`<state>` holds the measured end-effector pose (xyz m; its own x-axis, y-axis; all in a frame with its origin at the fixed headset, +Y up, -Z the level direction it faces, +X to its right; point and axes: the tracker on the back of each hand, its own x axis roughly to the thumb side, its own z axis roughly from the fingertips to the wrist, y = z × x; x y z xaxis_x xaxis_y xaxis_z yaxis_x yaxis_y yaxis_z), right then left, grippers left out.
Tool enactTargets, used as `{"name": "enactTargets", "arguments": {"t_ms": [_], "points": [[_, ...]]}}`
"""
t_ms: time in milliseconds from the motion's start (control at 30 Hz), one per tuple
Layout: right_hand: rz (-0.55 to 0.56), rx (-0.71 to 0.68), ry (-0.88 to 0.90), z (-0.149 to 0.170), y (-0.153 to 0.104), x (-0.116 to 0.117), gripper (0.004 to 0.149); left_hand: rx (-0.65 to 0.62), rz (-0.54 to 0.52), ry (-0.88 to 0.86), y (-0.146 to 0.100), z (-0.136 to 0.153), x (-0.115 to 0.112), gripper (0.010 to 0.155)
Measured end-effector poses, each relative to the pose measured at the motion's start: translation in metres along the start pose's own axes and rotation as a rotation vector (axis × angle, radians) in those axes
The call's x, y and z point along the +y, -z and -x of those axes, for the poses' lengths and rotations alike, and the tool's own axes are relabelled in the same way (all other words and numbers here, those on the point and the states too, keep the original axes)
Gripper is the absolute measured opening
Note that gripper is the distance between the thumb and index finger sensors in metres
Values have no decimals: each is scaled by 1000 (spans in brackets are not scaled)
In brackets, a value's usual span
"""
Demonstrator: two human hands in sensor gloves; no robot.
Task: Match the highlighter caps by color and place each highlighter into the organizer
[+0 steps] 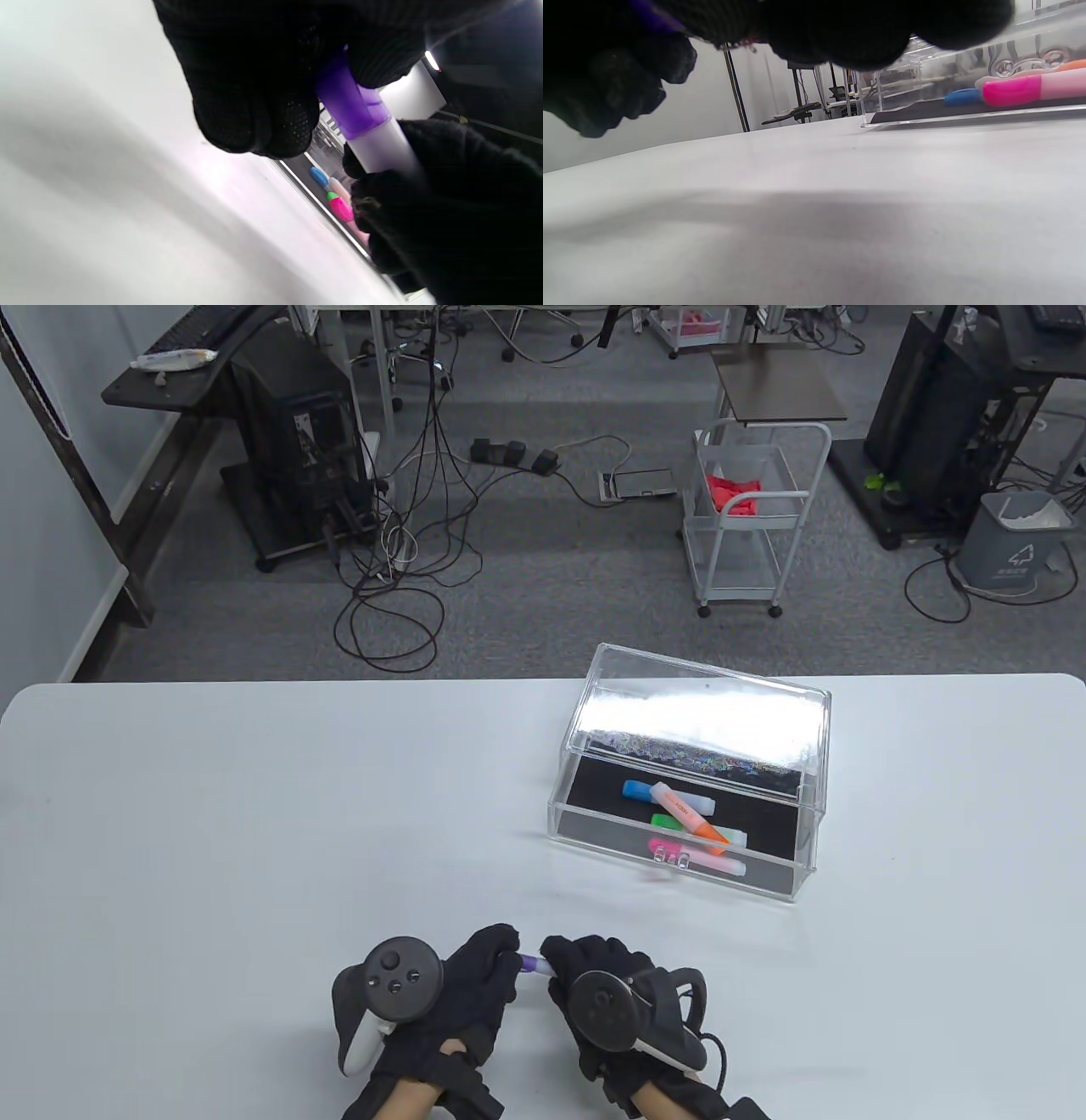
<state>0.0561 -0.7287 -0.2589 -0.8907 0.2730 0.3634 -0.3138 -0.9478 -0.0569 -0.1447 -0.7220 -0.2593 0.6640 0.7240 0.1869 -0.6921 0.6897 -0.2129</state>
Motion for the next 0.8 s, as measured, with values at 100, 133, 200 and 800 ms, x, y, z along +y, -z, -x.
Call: {"name": "enactTargets", "arguments": {"t_ms": [100,133,200,800], "points": [[-8,-2,12,-2,0,0,49,-33,-1,117,-2,-9,1,51],[-4,-4,11,-2,1,0,48,-40,-8,135,-2,-11,1,51],[-4,-8,13,-3,1,0,48,-45,-16,173,-4,-15,2,51],[32,24,-107,-6,0,-3,48,-65,50,360,-2,-27,-6,60]]}}
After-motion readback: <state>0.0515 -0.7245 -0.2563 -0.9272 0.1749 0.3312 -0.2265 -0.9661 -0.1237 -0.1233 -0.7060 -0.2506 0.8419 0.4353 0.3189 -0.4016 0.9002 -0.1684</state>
